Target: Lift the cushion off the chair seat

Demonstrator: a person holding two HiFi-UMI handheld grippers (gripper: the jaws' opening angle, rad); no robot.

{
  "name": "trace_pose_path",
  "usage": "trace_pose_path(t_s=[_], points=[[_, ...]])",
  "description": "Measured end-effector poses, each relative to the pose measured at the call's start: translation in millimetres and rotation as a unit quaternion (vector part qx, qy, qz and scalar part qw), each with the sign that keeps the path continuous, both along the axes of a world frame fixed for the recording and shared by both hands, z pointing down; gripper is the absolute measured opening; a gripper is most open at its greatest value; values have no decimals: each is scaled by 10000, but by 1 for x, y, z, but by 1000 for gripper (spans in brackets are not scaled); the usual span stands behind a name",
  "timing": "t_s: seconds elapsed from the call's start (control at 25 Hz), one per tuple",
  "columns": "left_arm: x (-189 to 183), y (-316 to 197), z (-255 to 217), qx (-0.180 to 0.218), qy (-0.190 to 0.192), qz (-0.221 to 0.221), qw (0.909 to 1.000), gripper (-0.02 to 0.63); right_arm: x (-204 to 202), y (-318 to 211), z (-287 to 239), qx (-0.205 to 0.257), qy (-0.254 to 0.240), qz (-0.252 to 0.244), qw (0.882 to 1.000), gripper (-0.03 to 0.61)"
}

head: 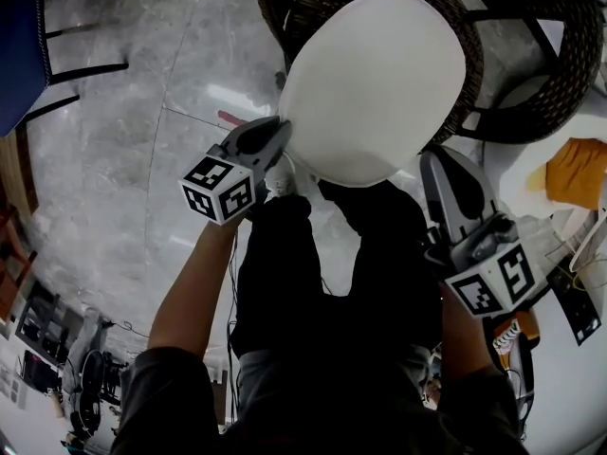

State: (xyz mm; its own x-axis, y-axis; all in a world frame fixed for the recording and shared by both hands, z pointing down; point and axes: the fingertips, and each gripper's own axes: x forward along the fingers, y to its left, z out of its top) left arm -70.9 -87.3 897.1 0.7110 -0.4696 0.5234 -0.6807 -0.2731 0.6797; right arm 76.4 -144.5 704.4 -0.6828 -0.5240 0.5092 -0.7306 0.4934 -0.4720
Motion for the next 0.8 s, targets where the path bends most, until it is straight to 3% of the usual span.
trace_pose_path(t_s=[0.48, 0.8], points=[[27, -13, -125, 1002, 455, 281, 9935, 21, 7, 11, -74, 439, -118, 201, 9988, 15], [32, -19, -227, 1544, 417, 493, 9859, 20, 11, 15, -156, 814, -267, 370, 9956, 15]])
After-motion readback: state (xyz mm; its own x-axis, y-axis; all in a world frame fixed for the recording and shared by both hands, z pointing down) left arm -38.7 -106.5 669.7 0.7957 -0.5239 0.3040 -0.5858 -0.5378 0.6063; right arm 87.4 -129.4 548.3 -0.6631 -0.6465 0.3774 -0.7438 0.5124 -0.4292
